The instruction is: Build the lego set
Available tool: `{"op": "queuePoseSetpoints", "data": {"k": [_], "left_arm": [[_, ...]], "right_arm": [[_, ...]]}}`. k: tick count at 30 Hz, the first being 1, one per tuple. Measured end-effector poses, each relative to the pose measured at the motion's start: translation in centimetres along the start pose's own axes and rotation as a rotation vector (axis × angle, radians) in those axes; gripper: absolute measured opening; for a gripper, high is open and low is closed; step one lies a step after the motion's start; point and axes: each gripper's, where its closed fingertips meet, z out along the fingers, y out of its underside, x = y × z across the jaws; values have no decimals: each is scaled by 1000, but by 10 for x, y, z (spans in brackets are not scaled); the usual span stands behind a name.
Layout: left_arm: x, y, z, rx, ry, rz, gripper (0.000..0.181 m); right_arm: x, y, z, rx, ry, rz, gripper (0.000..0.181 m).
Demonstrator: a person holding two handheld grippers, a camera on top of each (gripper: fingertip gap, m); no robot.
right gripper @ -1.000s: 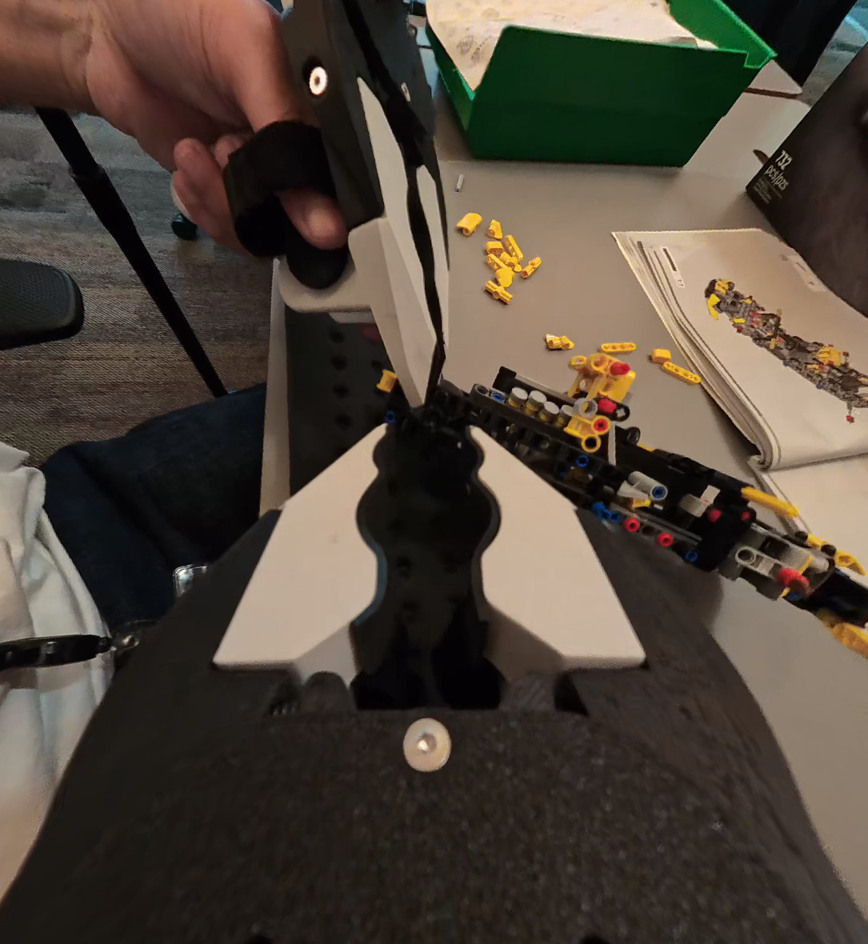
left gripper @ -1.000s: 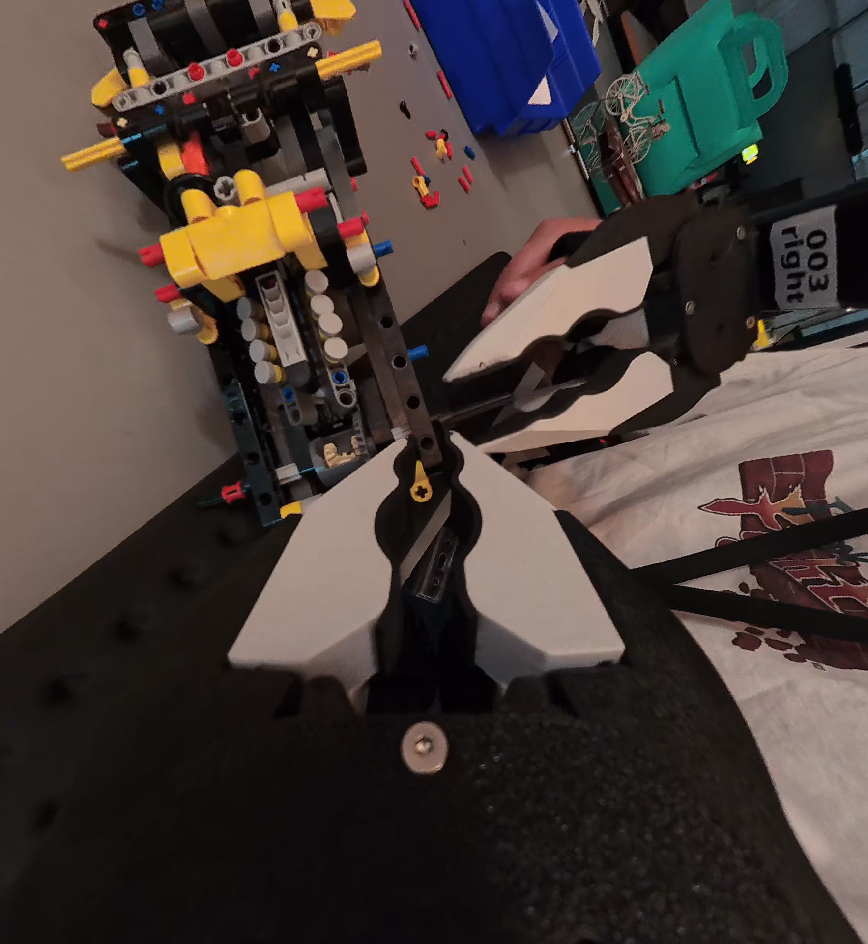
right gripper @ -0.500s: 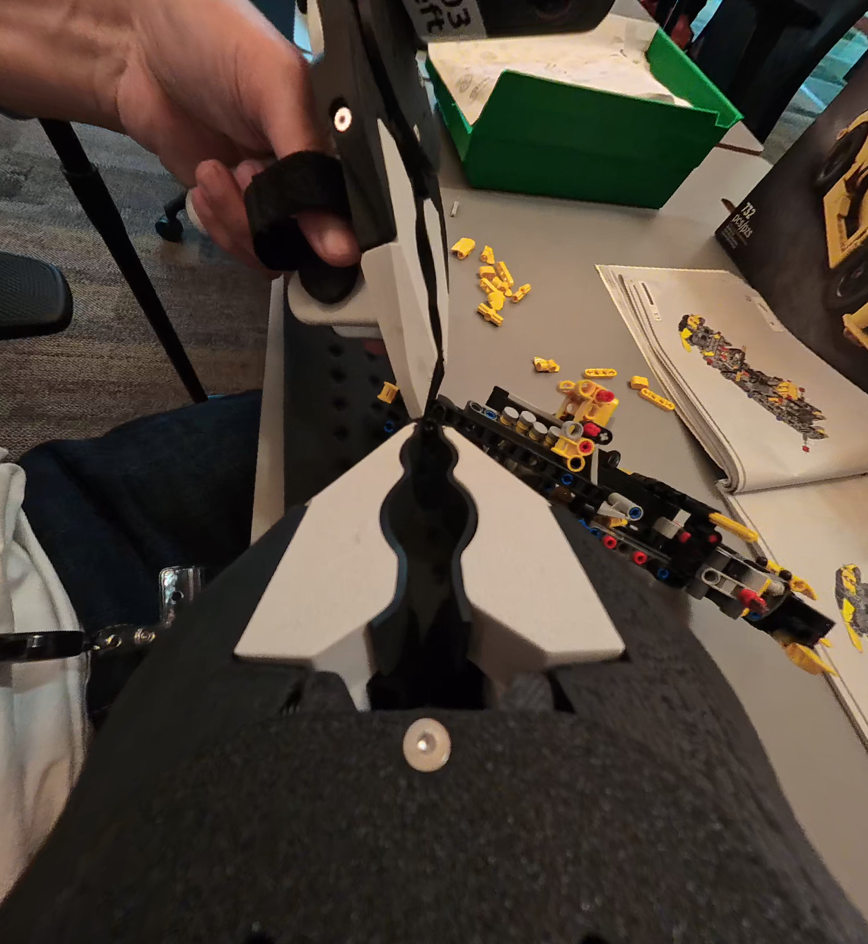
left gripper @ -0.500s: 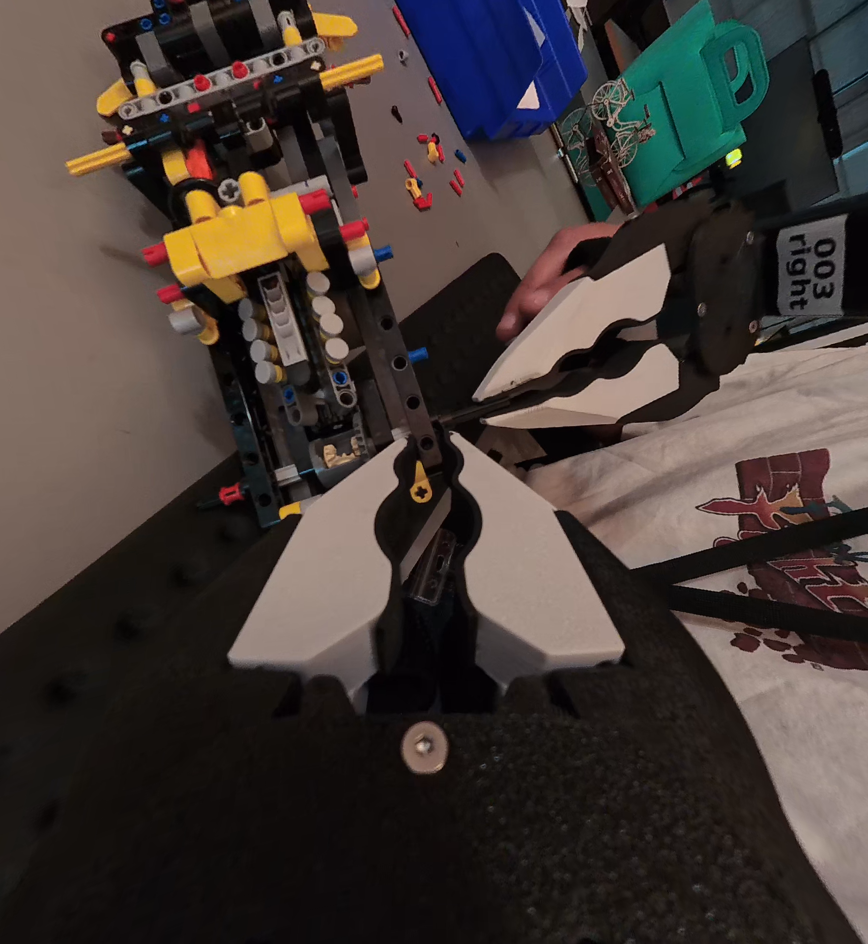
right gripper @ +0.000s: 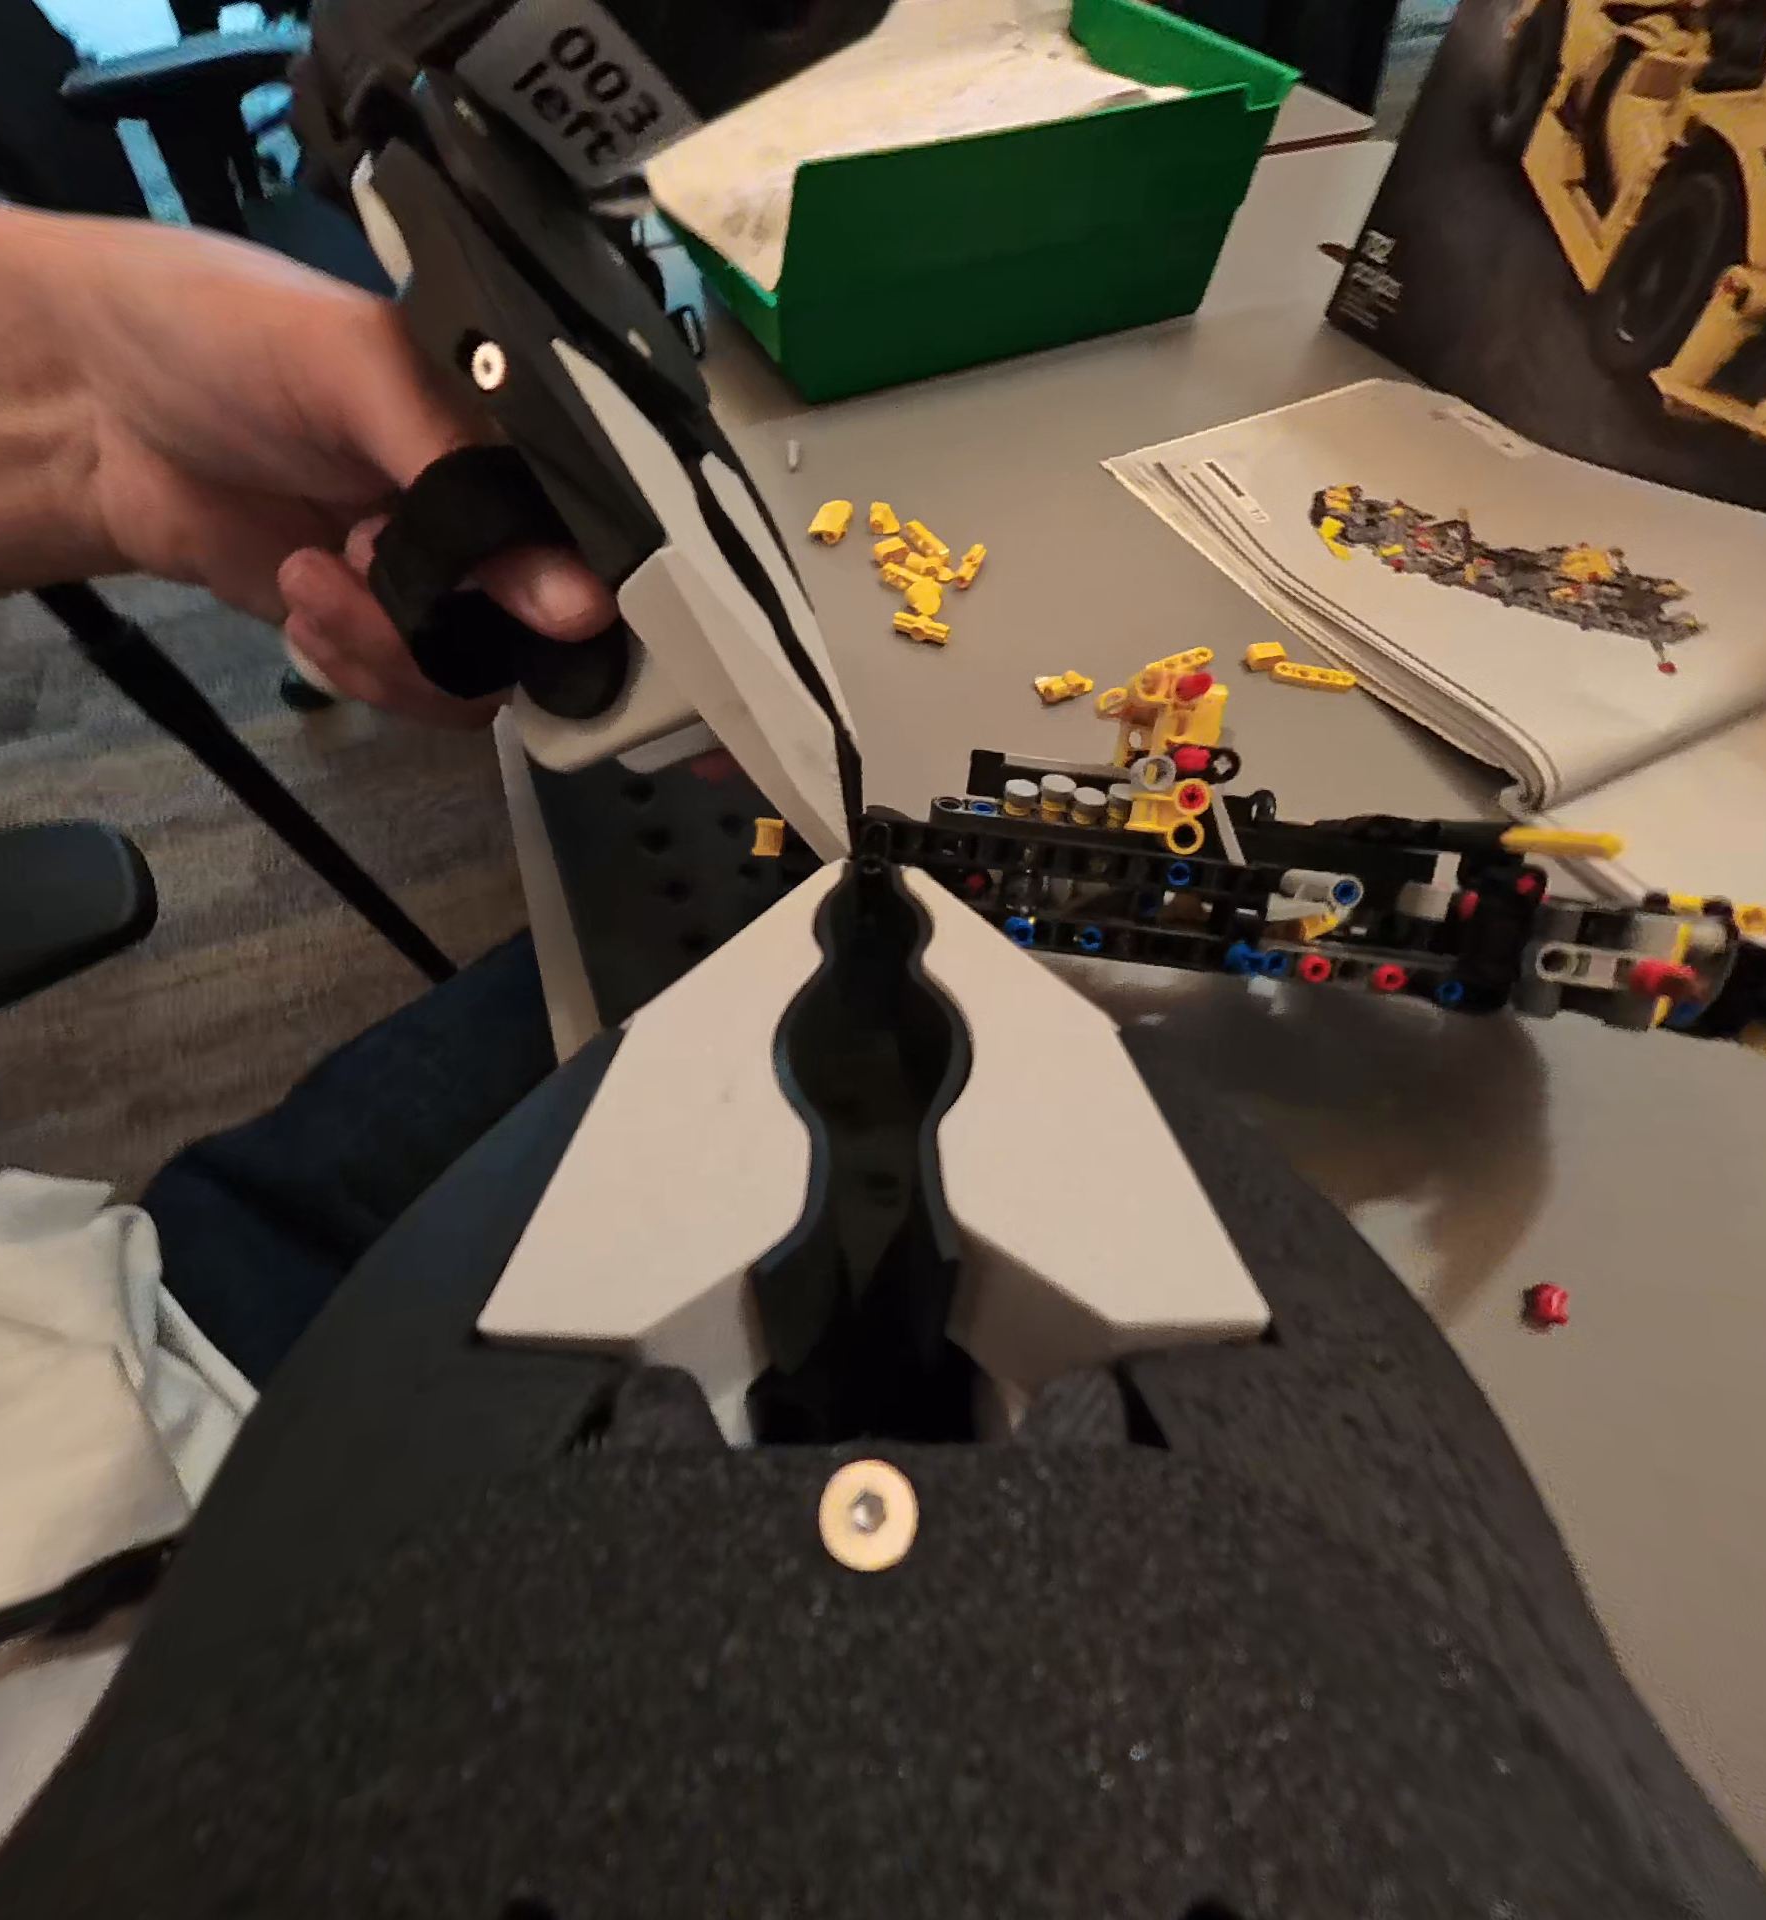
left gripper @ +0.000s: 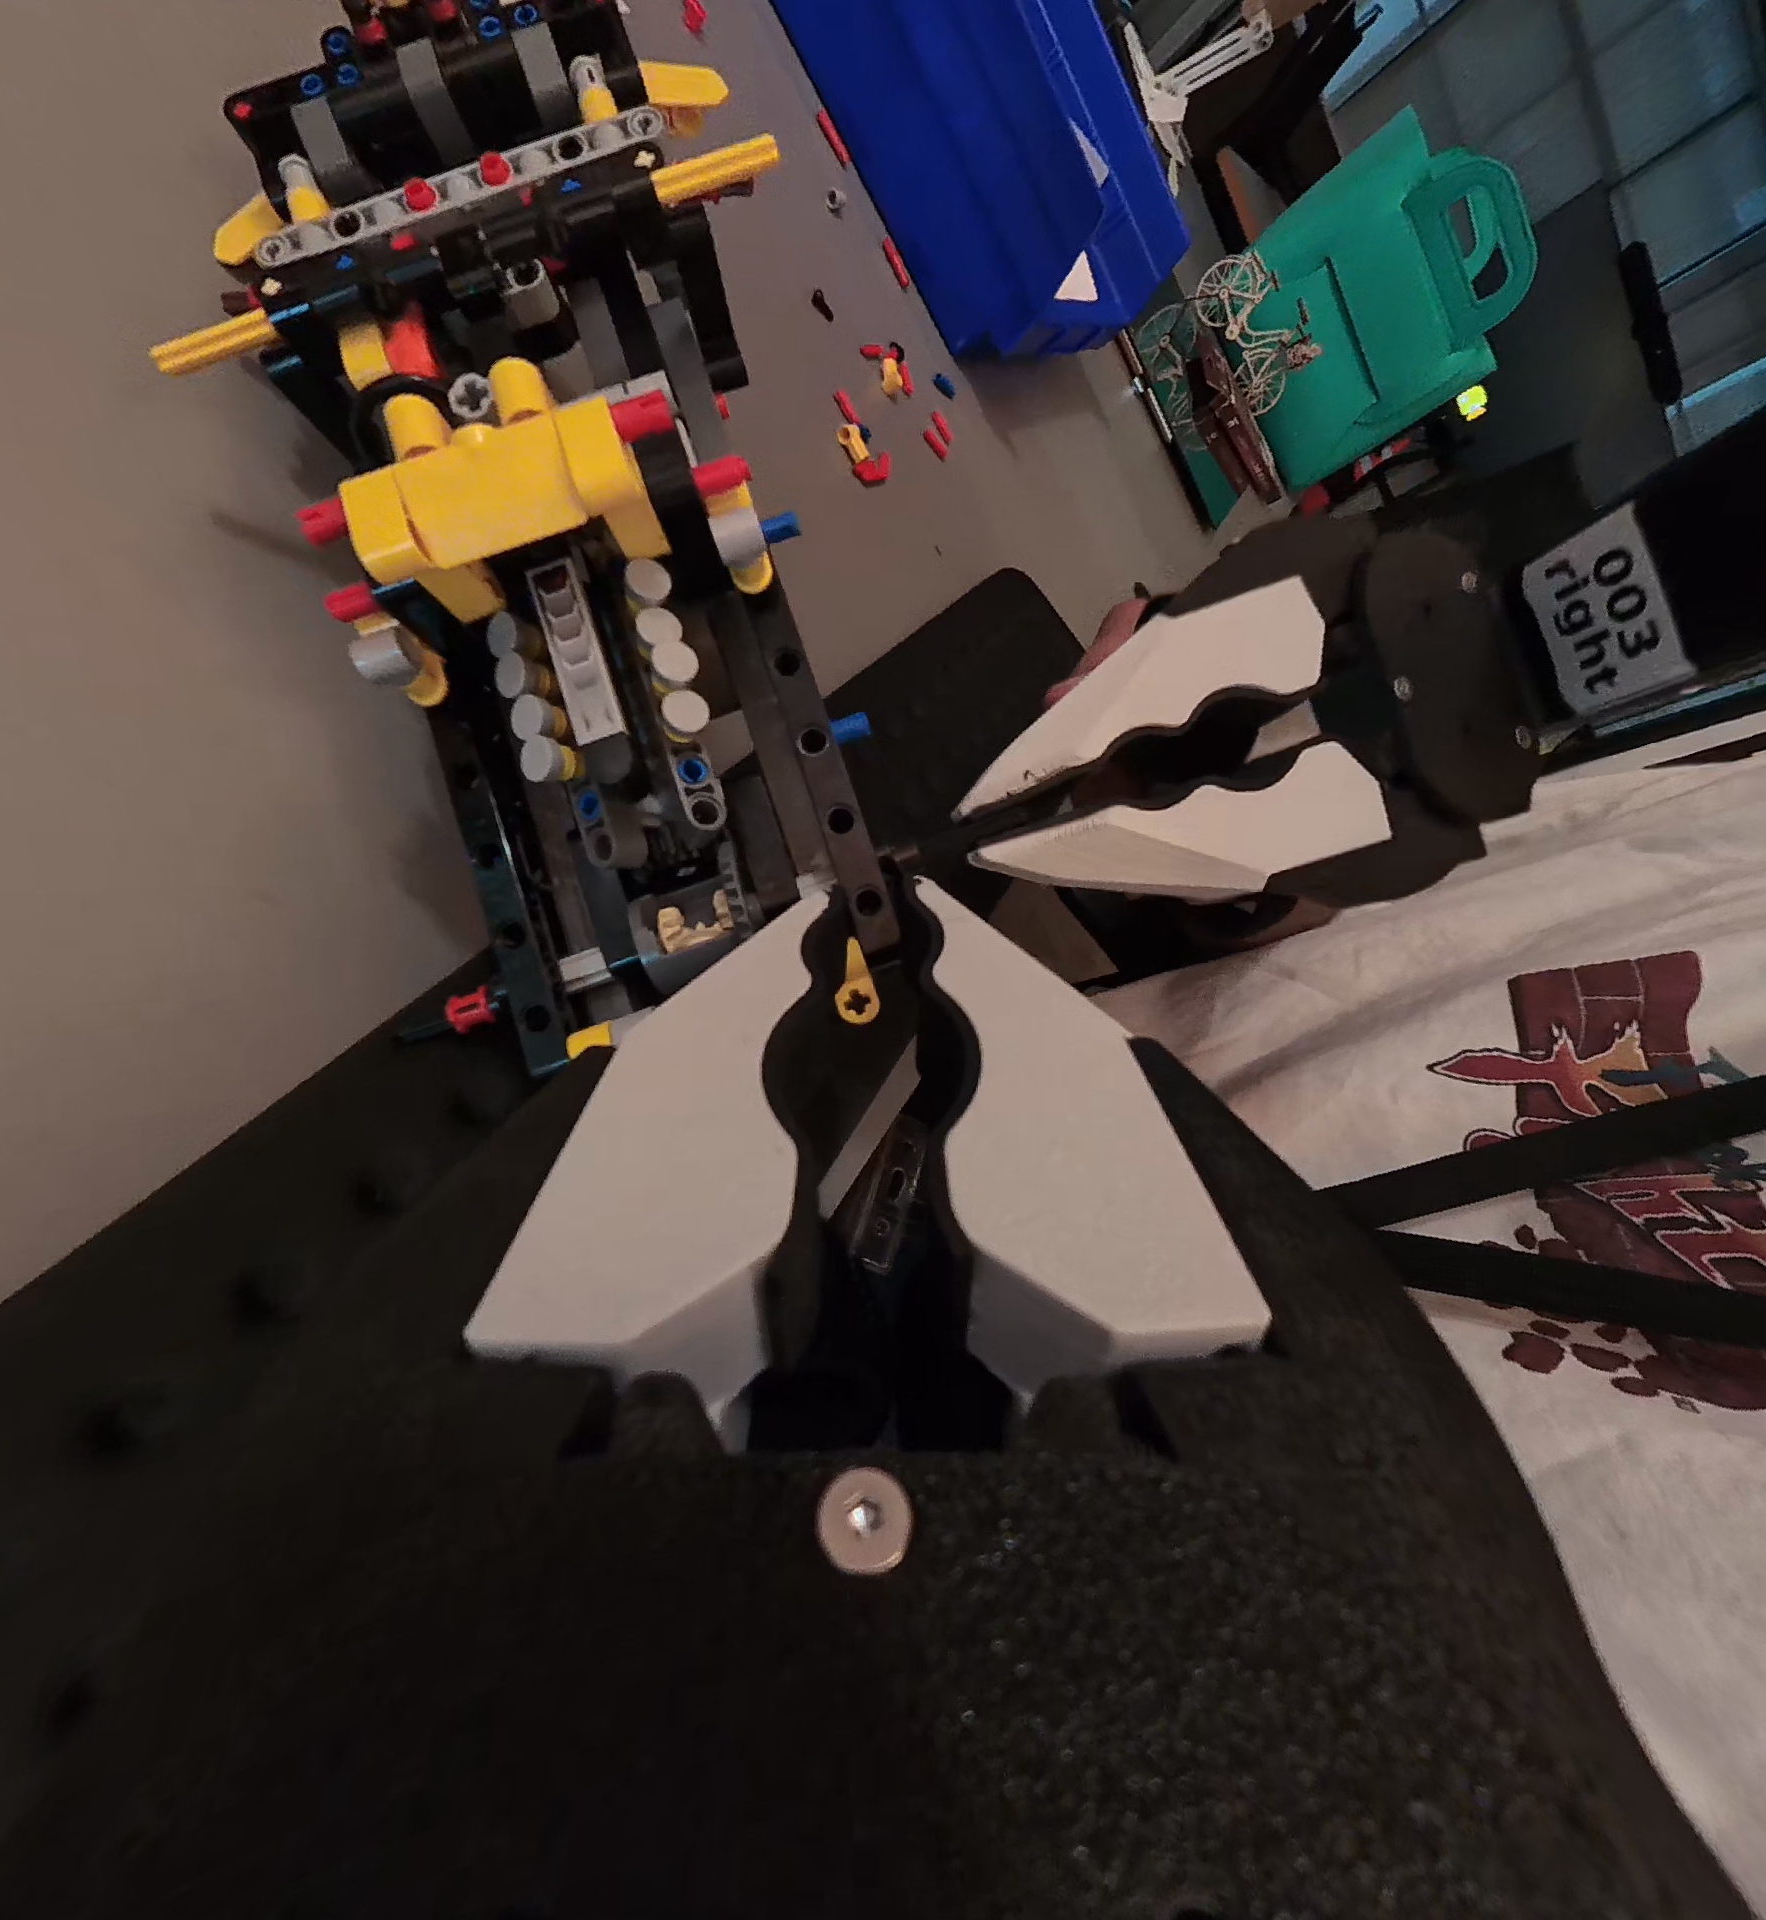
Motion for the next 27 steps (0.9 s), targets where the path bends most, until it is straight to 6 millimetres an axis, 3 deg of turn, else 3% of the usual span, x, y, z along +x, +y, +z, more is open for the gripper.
{"op": "queuePoseSetpoints", "data": {"k": [9,12,16,22,24,27], "left_arm": [[-4,6,16,49,-73,16,9],[-3,5,20,59,-93,33,9],[-2,6,23,43,-105,60,9],[-2,9,22,19,-107,70,9],[-3,9,22,17,-112,75,9],[-4,6,23,28,-120,77,9]], "right_arm": [[4,20,-5,100,48,354,4],[7,22,-7,185,-52,612,5],[6,27,-8,104,132,305,4],[4,29,-6,-16,87,-34,4],[4,31,-5,-39,54,-31,4],[7,31,-3,-10,-16,274,4]]}}
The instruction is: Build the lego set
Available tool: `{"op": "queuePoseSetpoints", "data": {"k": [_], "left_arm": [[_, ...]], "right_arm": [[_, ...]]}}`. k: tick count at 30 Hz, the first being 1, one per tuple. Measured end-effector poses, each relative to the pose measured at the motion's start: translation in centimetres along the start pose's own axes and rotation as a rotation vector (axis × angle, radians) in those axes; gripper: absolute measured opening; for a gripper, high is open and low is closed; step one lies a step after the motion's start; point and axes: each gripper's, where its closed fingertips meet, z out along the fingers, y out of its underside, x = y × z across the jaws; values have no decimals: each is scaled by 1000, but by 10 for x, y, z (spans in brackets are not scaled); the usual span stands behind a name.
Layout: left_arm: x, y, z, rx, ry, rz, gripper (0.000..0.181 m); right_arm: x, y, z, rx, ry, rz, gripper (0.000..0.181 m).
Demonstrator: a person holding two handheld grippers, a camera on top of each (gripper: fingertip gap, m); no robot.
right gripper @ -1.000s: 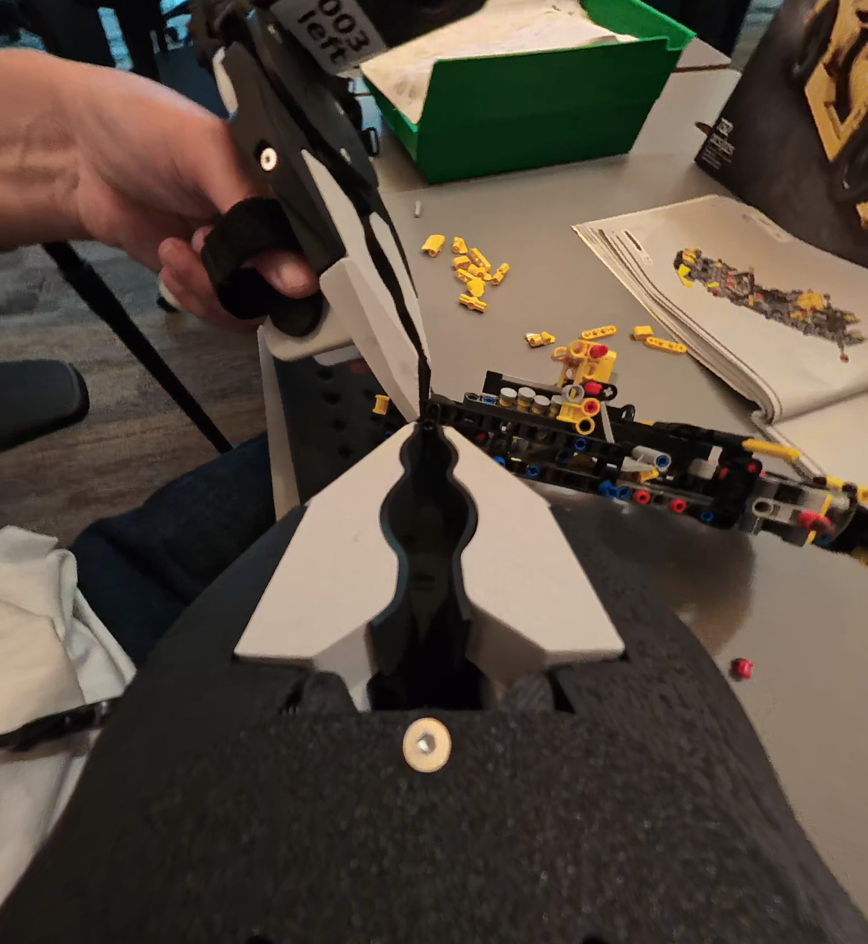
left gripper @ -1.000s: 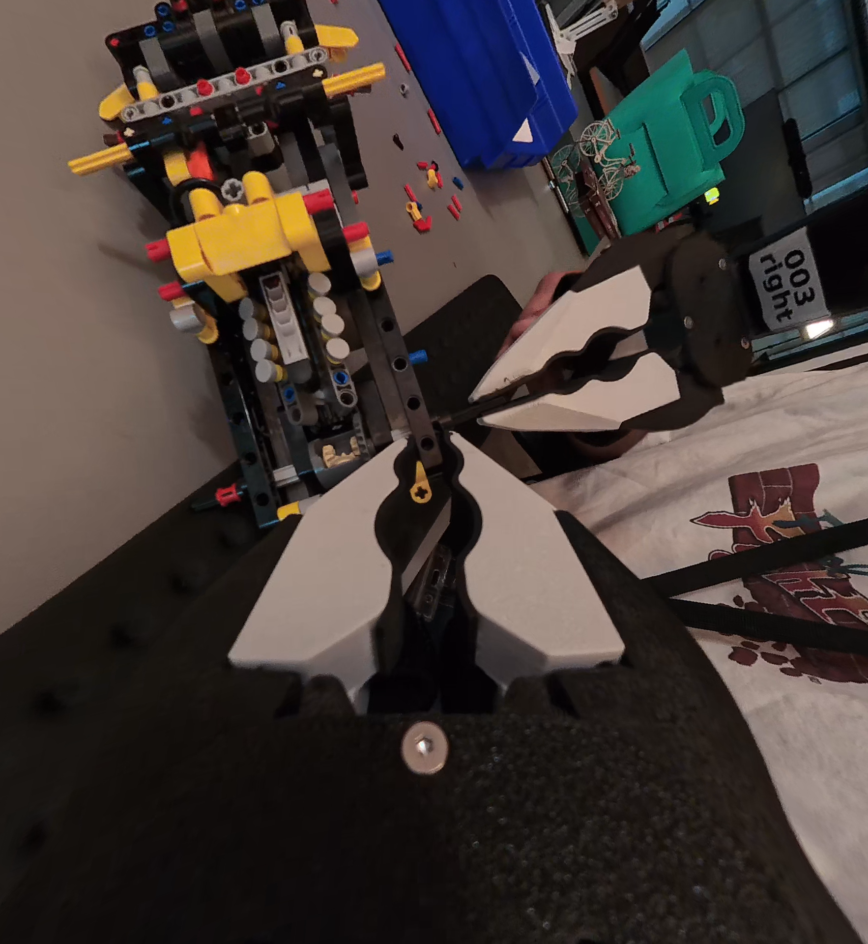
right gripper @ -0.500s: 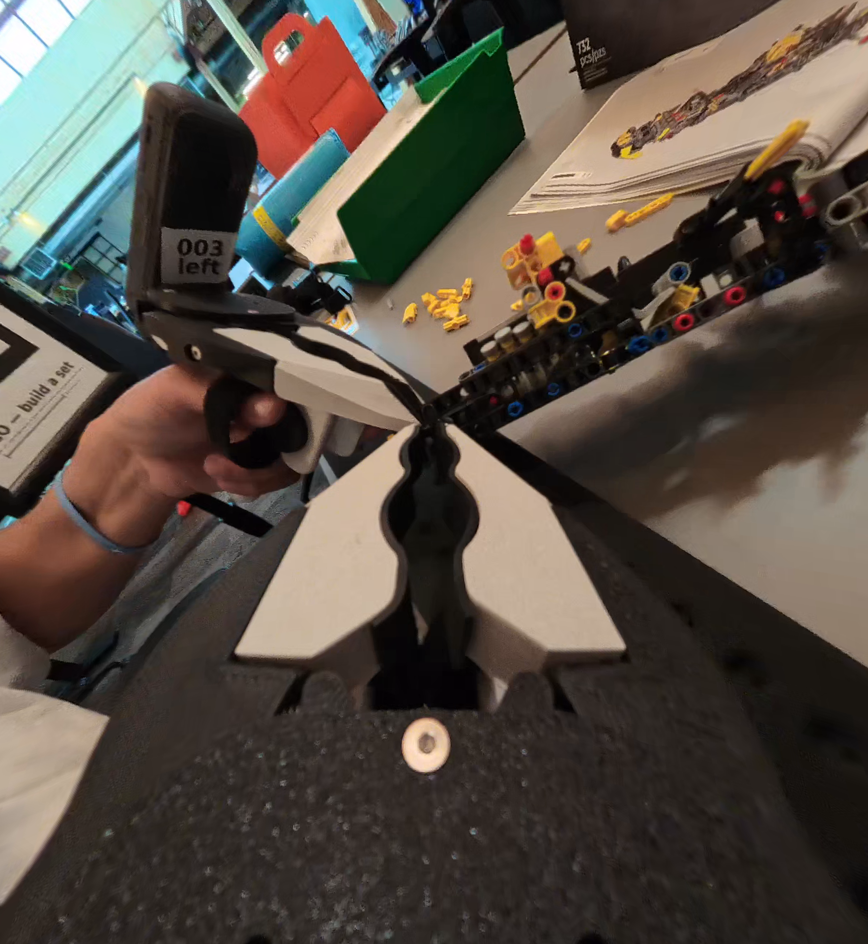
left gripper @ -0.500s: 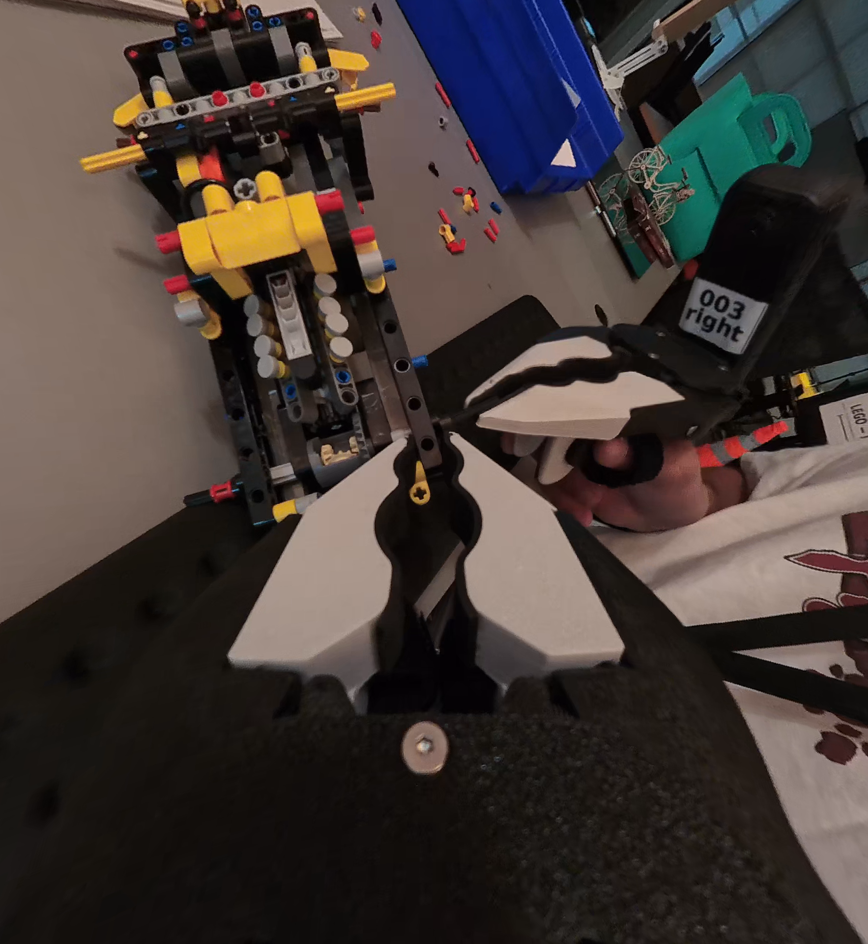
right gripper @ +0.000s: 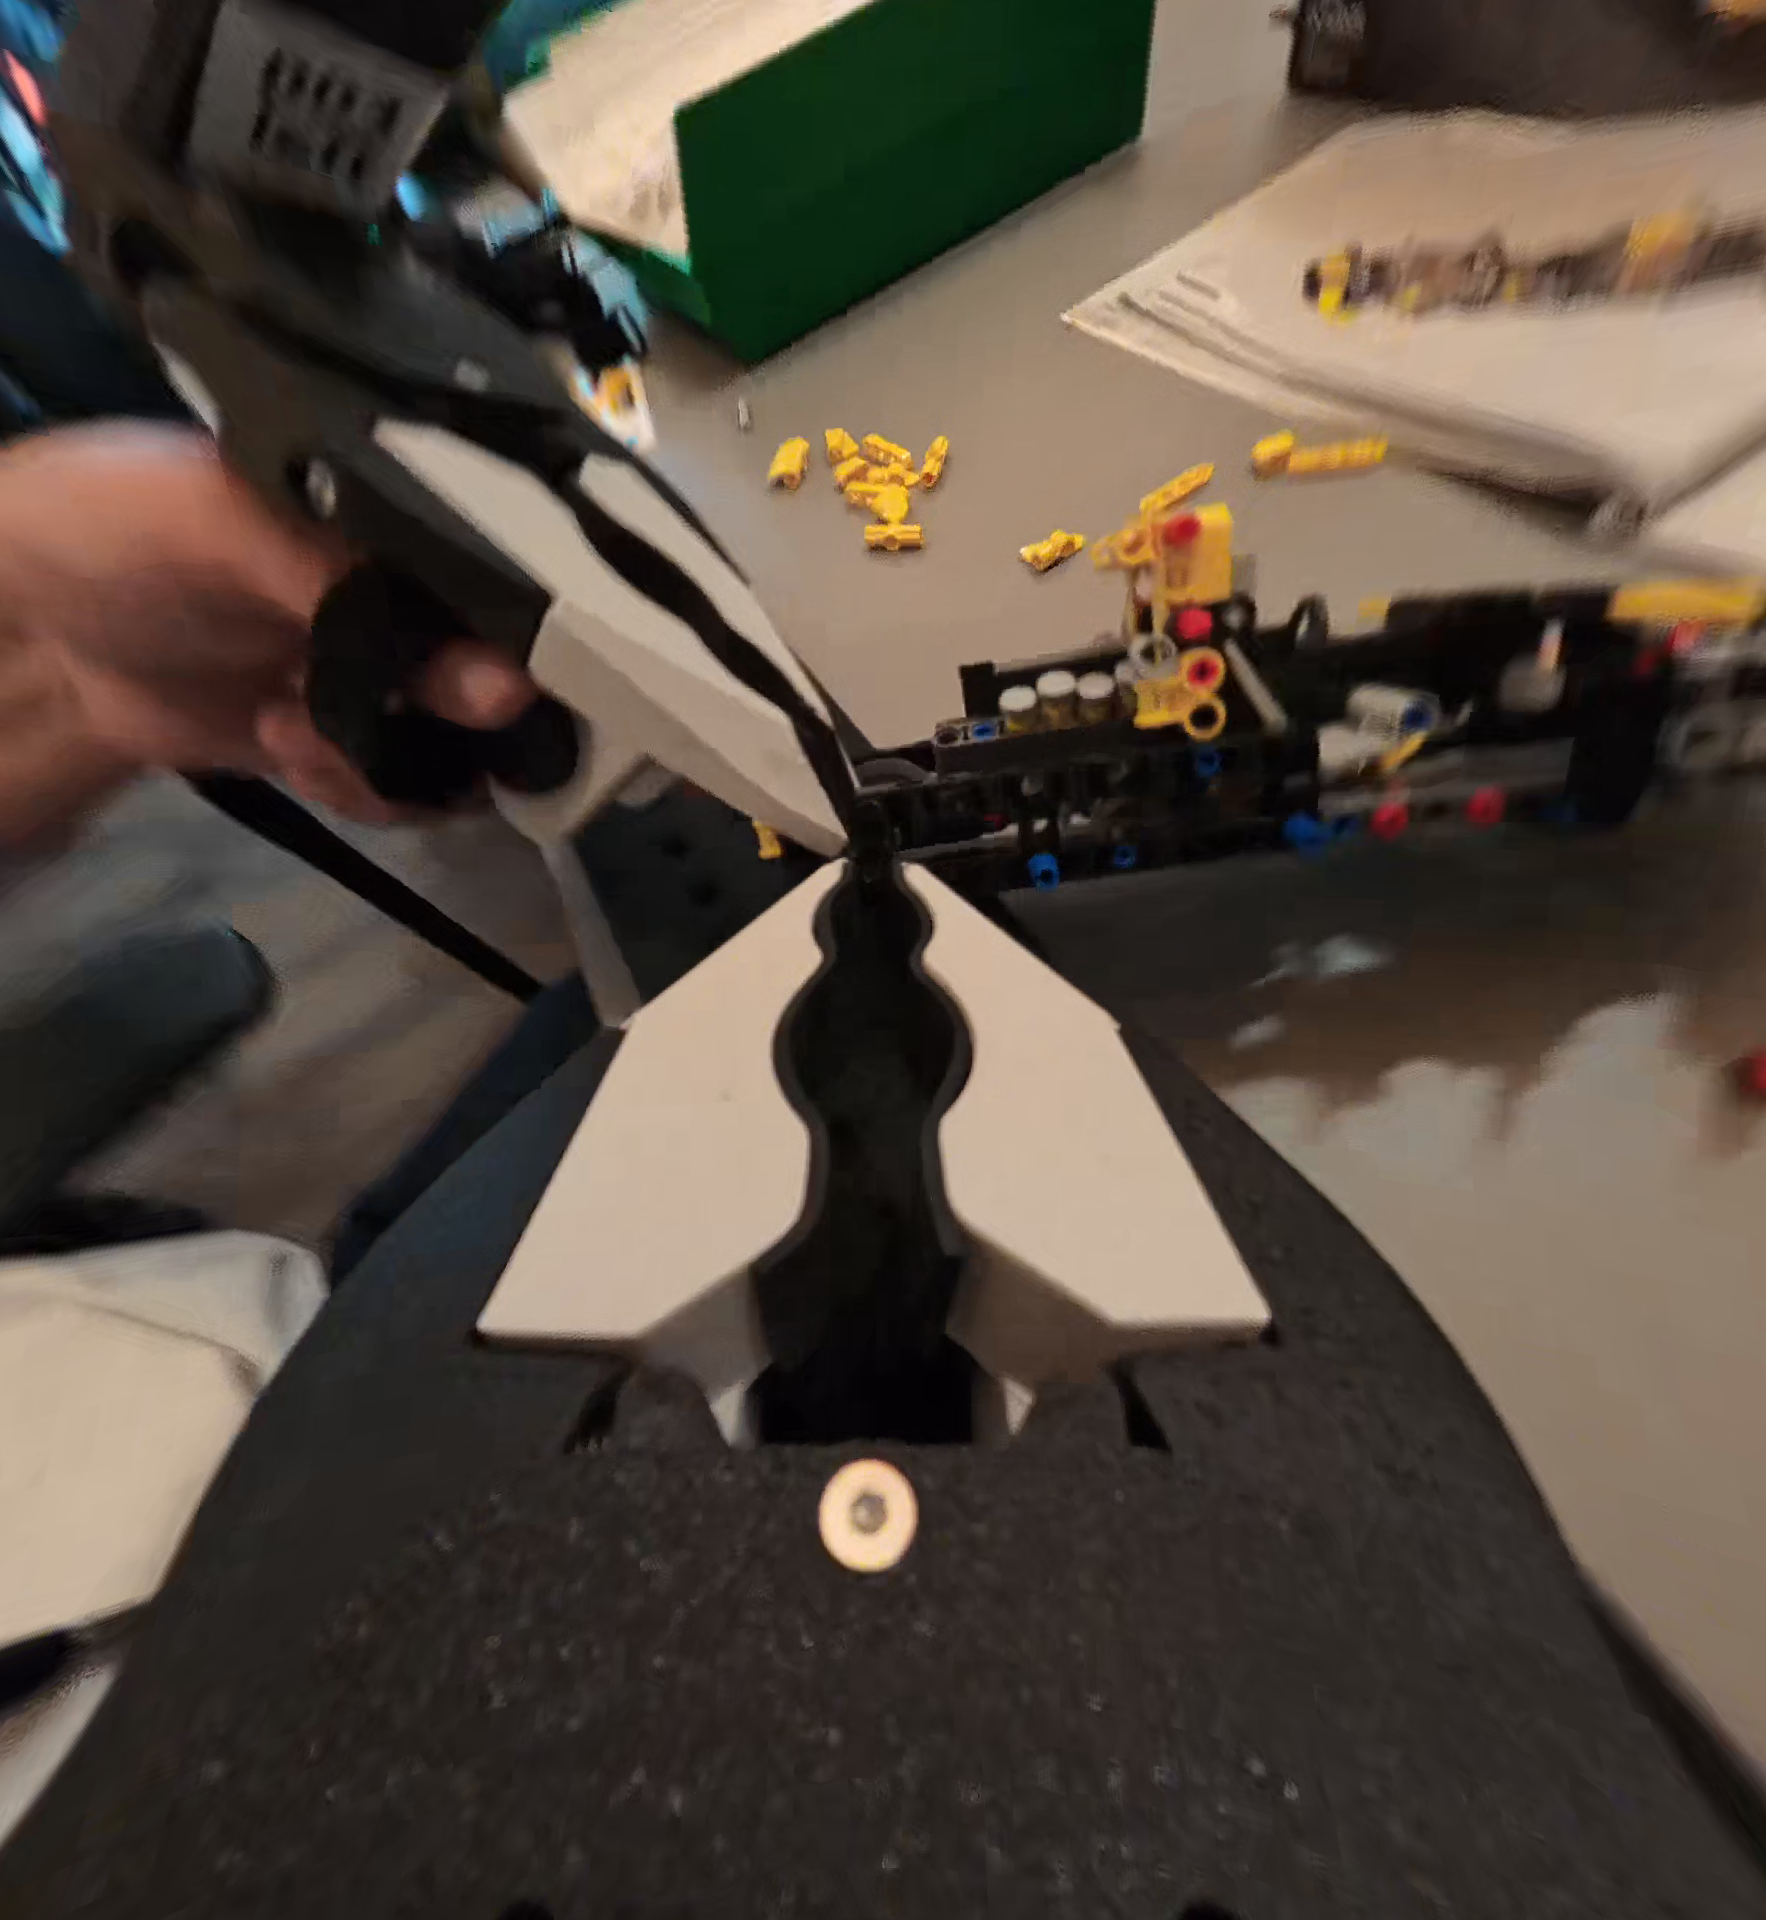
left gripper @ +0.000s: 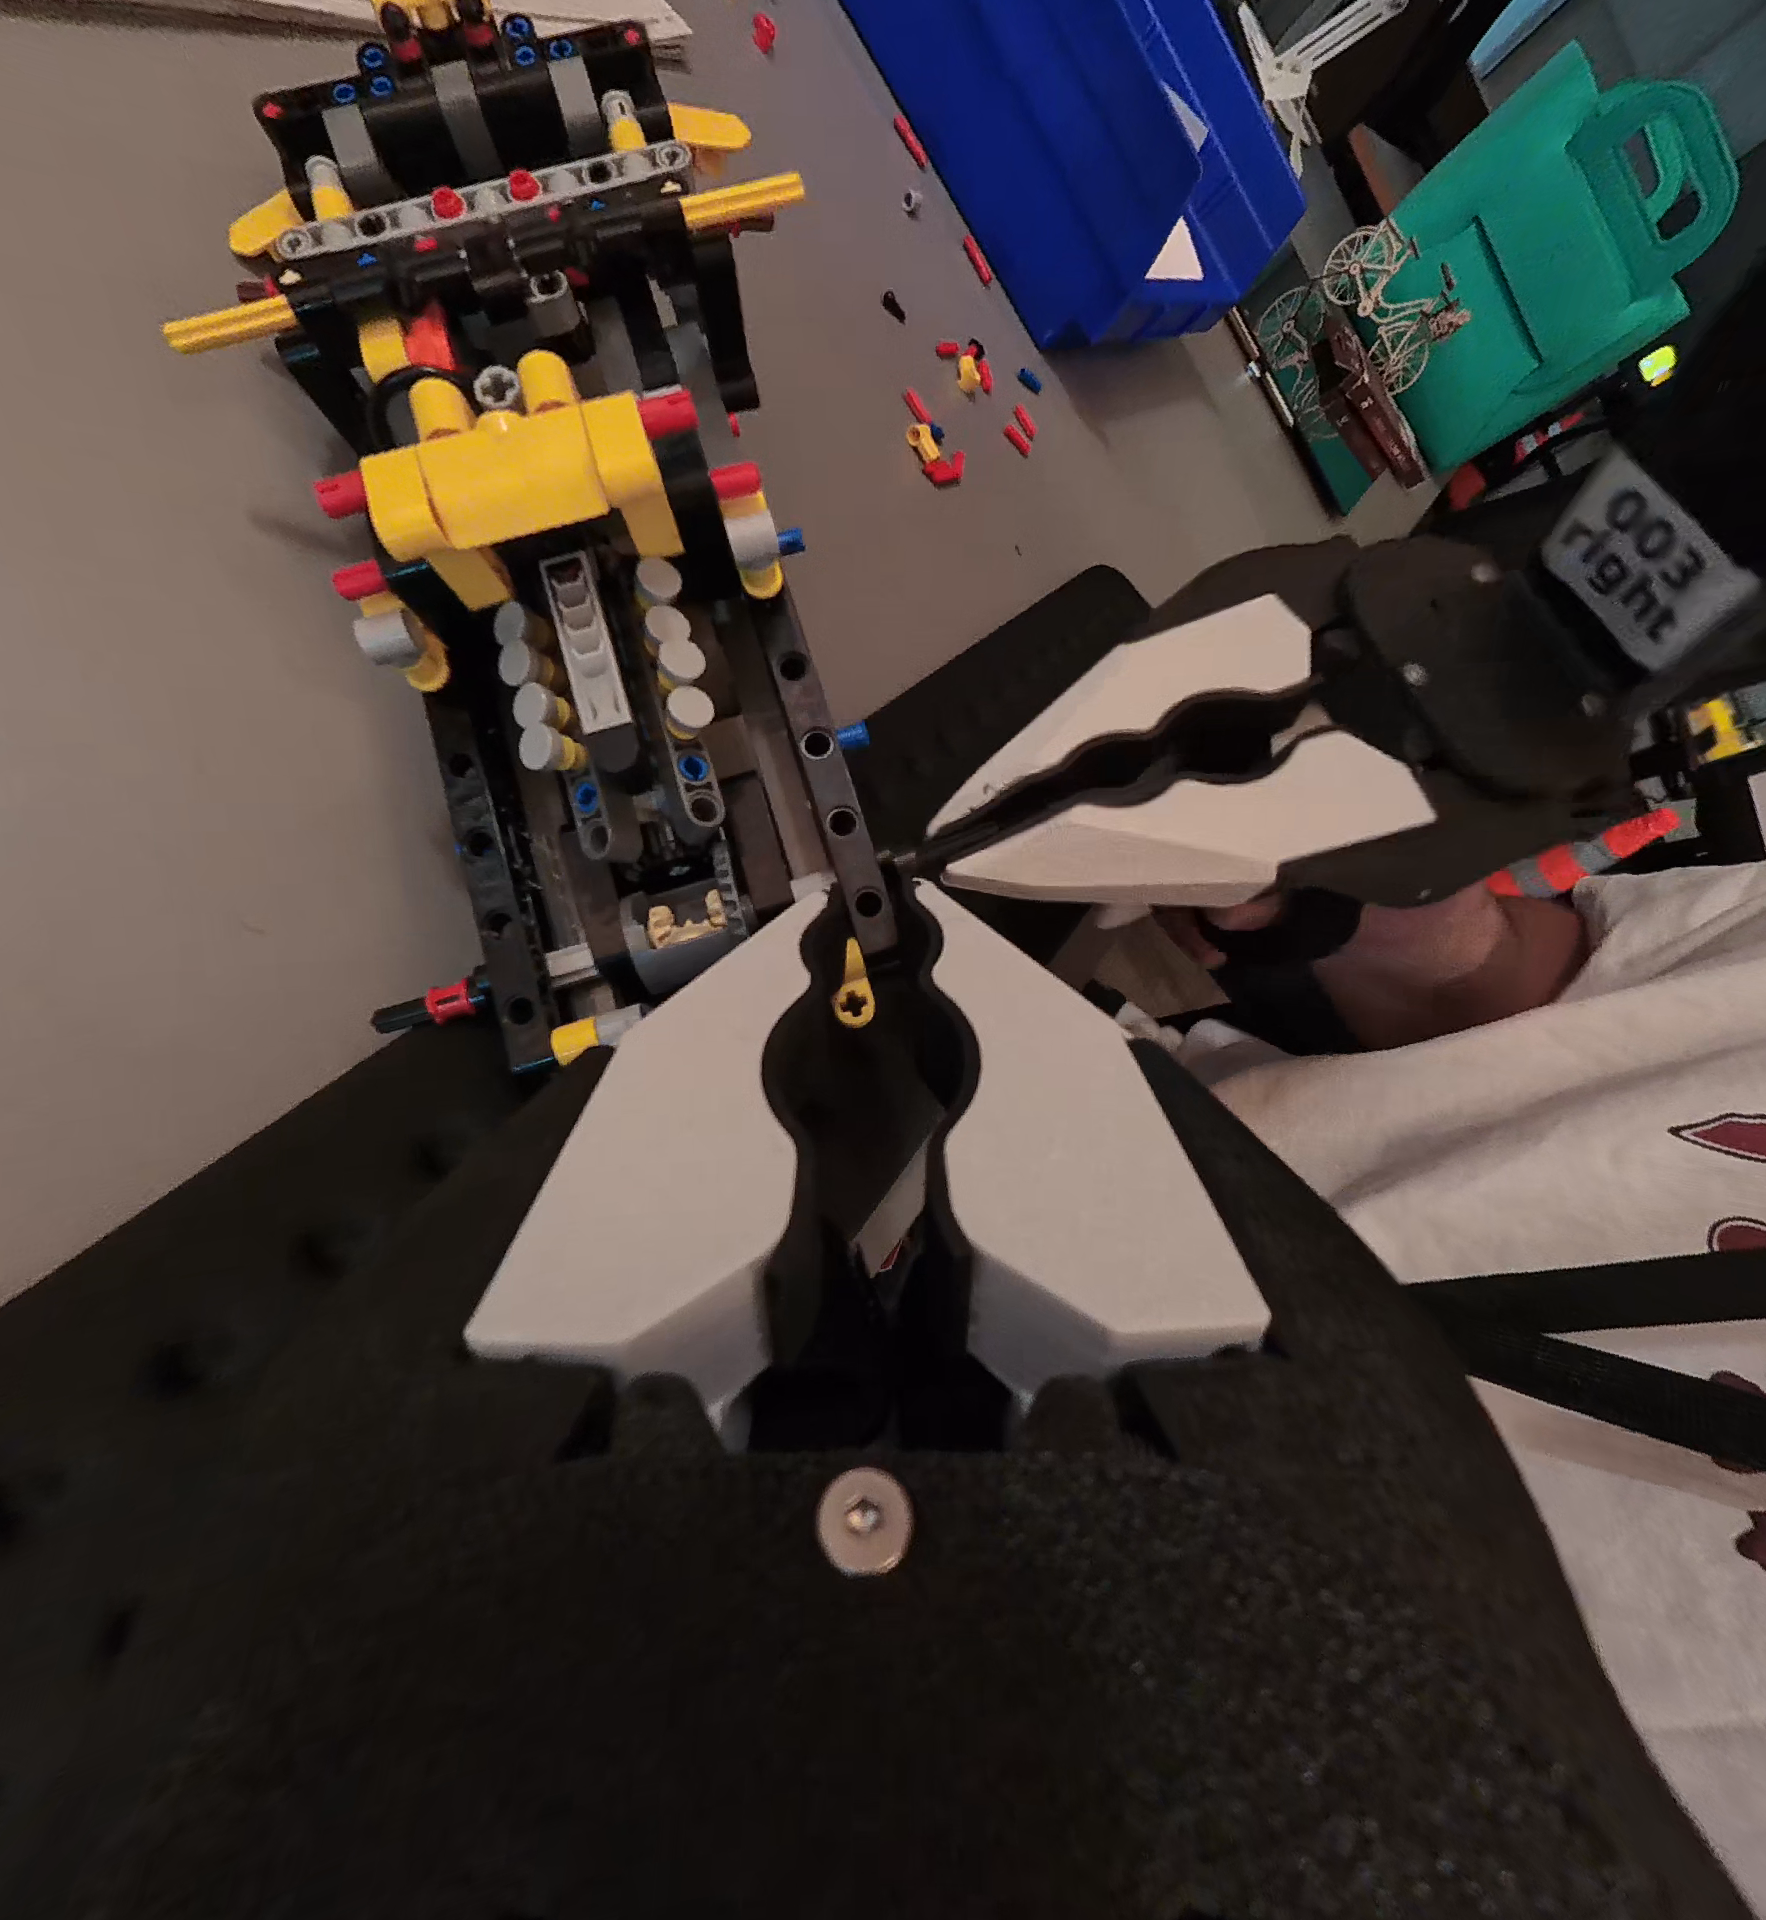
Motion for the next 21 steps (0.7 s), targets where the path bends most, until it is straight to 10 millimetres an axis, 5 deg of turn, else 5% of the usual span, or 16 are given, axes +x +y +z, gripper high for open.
{"op": "queuePoseSetpoints", "data": {"k": [2,4,15,18,21], "left_arm": [[-1,0,1,2,-7,2,9],[-1,1,2,-2,-8,3,9],[7,10,8,-34,-67,100,9],[7,14,13,-32,-144,180,9],[8,15,16,2,-204,224,10]], "right_arm": [[1,0,1,49,-28,157,5],[2,2,1,65,13,133,5],[2,12,-9,-47,119,-577,4],[2,21,-9,-77,77,-419,4],[1,26,-10,-53,-23,-15,4]]}}
